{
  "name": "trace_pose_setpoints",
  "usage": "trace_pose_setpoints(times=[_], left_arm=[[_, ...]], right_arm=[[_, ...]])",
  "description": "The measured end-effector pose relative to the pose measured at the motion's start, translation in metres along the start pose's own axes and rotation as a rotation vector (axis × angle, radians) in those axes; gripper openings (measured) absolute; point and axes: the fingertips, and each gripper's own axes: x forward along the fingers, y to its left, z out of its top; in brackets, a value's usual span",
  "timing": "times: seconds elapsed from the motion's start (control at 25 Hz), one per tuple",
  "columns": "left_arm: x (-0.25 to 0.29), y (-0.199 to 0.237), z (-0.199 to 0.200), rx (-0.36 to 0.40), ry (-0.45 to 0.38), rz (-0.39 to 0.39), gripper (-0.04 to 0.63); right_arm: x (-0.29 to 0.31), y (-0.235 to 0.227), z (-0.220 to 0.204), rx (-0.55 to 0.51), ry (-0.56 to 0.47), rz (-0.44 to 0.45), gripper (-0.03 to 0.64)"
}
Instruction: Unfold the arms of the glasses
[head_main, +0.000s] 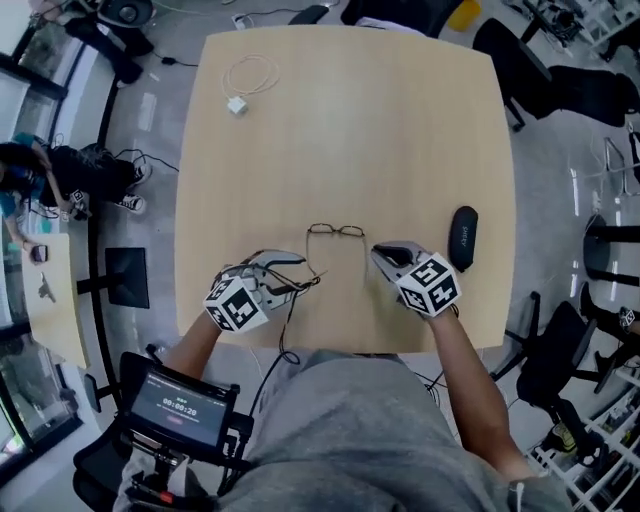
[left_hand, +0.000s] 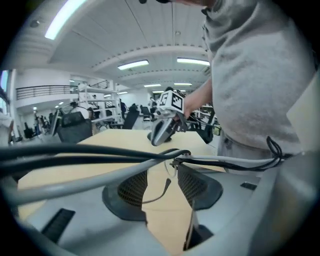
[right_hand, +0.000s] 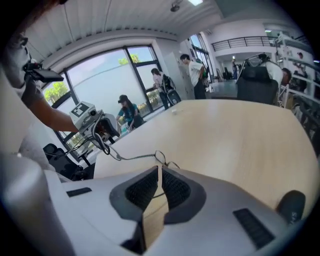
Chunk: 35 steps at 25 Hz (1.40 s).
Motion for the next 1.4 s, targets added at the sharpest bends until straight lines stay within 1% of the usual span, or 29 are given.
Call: trace_pose_setpoints(times=[0.16, 0.28, 0.32, 0.36, 0.4, 0.44, 0.48, 0.6, 0.64, 0.72, 0.84, 0.96, 1.08, 1.2, 1.32, 1.4], left_arm=[[-0.021, 0.025, 0.067, -0.051, -0.154, 0.163, 0.184], [-0.038, 0.021, 0.119, -0.067, -0.25, 0.264, 0.179], [-0.042, 0.017, 0.134, -0.067, -0.272, 0.293, 0.165], [-0.046, 0.013, 0.148, -0.069, -0.293, 0.321, 0.129], [-0.05, 0.01, 0.162, -0.072, -0.315, 0.349, 0.063], [-0.054, 0.008, 0.173, -0.08, -0.338, 0.38, 0.018], [-0.059, 0.006, 0.183, -0.092, -0.359, 0.411, 0.006], [-0.079, 0.002, 0.212, -0.143, -0.442, 0.512, 0.005], [-0.086, 0.001, 0.22, -0.151, -0.467, 0.541, 0.005], [-0.102, -0.006, 0.229, -0.161, -0.49, 0.585, 0.005], [-0.131, -0.021, 0.229, -0.179, -0.507, 0.619, 0.006], [-0.154, -0.039, 0.221, -0.185, -0.505, 0.631, 0.006], [-0.178, -0.064, 0.205, -0.175, -0.508, 0.624, 0.005], [-0.202, -0.102, 0.187, -0.155, -0.501, 0.601, 0.005], [-0.227, -0.143, 0.182, -0.161, -0.527, 0.573, 0.005], [-0.248, -0.167, 0.177, -0.147, -0.538, 0.56, 0.005]], right_arm=[[-0.035, 0.025, 0.051, -0.059, -0.177, 0.003, 0.011], [-0.073, 0.056, 0.084, -0.137, -0.289, 0.029, 0.009], [-0.087, 0.066, 0.094, -0.163, -0.323, 0.035, 0.009], [-0.1, 0.074, 0.102, -0.189, -0.355, 0.039, 0.009], [-0.112, 0.083, 0.11, -0.216, -0.385, 0.044, 0.009], [-0.123, 0.091, 0.118, -0.242, -0.415, 0.049, 0.008], [-0.133, 0.101, 0.125, -0.268, -0.443, 0.057, 0.009], [-0.163, 0.127, 0.146, -0.339, -0.518, 0.074, 0.008], [-0.172, 0.134, 0.151, -0.361, -0.54, 0.07, 0.008], [-0.189, 0.15, 0.159, -0.389, -0.585, 0.049, 0.008], [-0.207, 0.18, 0.163, -0.414, -0.638, 0.015, 0.008], [-0.218, 0.204, 0.165, -0.43, -0.688, -0.035, 0.008], [-0.215, 0.226, 0.157, -0.447, -0.692, -0.089, 0.008], [-0.21, 0.257, 0.14, -0.455, -0.672, -0.146, 0.008], [-0.212, 0.297, 0.117, -0.443, -0.643, -0.197, 0.008], [-0.213, 0.331, 0.111, -0.446, -0.665, -0.219, 0.008]])
